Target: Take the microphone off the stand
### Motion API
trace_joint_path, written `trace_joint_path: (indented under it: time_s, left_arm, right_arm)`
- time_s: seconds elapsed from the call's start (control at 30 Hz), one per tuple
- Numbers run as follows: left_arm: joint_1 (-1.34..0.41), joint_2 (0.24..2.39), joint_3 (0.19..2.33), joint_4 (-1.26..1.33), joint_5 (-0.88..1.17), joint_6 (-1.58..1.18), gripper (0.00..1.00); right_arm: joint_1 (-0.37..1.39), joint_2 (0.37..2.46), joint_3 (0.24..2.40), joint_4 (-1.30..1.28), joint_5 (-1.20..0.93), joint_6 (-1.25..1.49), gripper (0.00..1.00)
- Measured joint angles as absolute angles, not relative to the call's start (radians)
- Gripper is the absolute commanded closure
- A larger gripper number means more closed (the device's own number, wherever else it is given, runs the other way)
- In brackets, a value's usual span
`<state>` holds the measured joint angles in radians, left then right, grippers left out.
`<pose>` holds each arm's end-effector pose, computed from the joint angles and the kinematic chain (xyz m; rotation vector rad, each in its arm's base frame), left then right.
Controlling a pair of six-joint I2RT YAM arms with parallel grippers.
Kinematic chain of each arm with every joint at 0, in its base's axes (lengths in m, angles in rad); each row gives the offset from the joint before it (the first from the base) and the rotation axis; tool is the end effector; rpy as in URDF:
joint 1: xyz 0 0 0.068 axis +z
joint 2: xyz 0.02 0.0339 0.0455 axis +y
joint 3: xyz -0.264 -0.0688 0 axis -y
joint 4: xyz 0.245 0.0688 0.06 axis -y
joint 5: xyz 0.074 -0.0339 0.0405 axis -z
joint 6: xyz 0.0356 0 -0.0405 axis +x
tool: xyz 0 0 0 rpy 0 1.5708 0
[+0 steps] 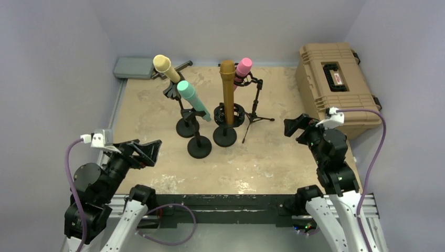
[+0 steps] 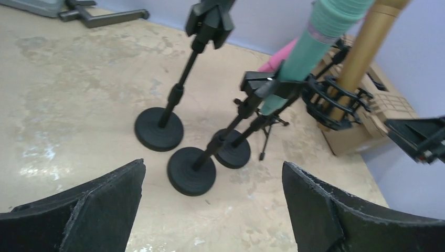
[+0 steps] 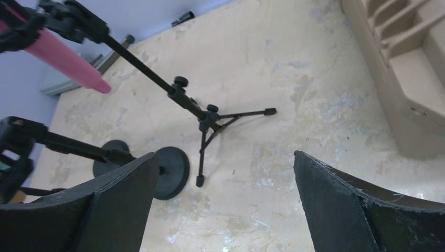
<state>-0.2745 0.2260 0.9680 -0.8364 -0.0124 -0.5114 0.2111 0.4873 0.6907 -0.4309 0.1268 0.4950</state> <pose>0.0115 -0.0028 0.3721 -0.2102 1.6854 -0.5820 0.1193 0.0210 0.3207 0.3467 1.7800 0.3899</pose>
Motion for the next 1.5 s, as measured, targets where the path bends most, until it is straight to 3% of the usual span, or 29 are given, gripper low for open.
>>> trace_joint_path:
  time_s: [0.47, 0.73, 0.9, 1.1, 1.23, 1.5]
  left_arm:
    - [-0.274, 0.282, 1.053, -0.847, 0.291, -0.545, 0.02]
    - [-0.274, 0.318, 0.943, -0.689, 0.558, -0.645, 0.02]
    - [-0.274, 0.336, 0.881, -0.591, 0.670, -0.713, 0.03]
    - [-0.274, 0.334, 0.878, -0.556, 0.690, -0.738, 0.10]
    - [-0.274, 0.358, 0.879, -0.558, 0.686, -0.745, 0.11]
    - [-0.336, 0.421, 0.884, -0.556, 0.625, -0.749, 0.13]
  right_arm:
    - [0.212, 0.697, 0.909, -0.450, -0.266, 0.371, 0.08]
    - [0.327, 0.785, 1.095, -0.456, -0.497, 0.366, 0.06]
    - [0.547, 0.889, 1.248, -0.458, -0.430, 0.365, 0.08]
    - [0.755, 1.069, 1.412, -0.488, -0.160, 0.366, 0.14]
    - [0.801, 1.186, 1.446, -0.508, 0.008, 0.366, 0.18]
    - [0.819, 1.298, 1.479, -0.515, 0.129, 0.366, 0.31]
